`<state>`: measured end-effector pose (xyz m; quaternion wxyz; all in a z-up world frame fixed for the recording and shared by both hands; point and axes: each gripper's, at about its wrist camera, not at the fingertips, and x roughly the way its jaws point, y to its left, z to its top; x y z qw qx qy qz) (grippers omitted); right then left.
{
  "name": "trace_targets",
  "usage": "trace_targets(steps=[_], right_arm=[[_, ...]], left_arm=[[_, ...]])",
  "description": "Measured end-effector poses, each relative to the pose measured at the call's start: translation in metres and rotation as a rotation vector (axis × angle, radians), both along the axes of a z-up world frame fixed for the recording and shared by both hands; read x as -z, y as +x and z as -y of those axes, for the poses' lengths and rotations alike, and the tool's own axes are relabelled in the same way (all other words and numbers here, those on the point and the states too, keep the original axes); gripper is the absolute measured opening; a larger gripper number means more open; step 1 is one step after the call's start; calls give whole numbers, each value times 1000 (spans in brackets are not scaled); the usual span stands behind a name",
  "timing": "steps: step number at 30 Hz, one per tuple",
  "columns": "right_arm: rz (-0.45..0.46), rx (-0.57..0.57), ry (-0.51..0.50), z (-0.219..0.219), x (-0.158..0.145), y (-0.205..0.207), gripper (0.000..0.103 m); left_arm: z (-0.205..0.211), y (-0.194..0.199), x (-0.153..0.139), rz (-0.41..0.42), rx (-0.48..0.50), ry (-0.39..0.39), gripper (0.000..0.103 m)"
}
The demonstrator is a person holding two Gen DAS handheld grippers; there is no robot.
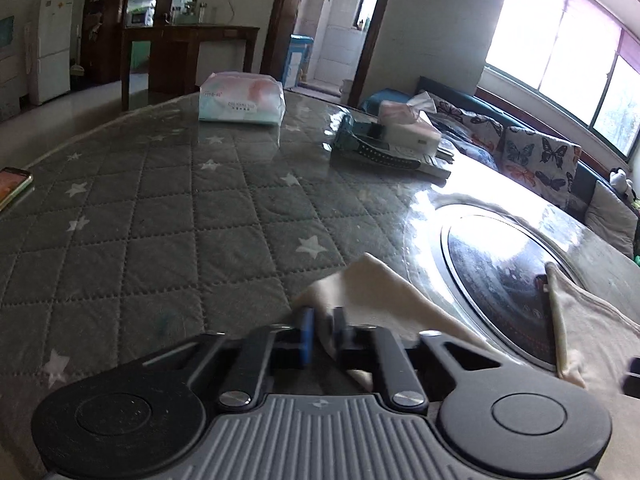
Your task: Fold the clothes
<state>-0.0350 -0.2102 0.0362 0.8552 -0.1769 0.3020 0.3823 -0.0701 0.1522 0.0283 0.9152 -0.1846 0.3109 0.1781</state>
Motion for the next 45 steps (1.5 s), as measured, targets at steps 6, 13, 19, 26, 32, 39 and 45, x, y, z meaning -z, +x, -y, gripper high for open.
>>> trace_targets(steps=[6,13,19,26,32,39,45], right_arm=[[23,42,12,32,-15,-15,22],[6,131,23,73,-16,-23,22],[-5,223,48,111,-16,-27,22],[-46,307,54,151,-8,-39,22],[-65,362,45,176,-3,-49,22],[-89,349,67,185,-10,-61,22],[-147,255,10,165,7,-70,23]], left_arm=[[19,-10,-41,156,37,19,3],[91,-28,-104,363,282,39,3],[178,-44,-123,447,599,33,3],[254,-43,-83,329,882,8,5],[252,-43,-47,194,919,65,9],[200,-14,-20,64,726,190,9],[193,-9,-17,59,720,249,20]])
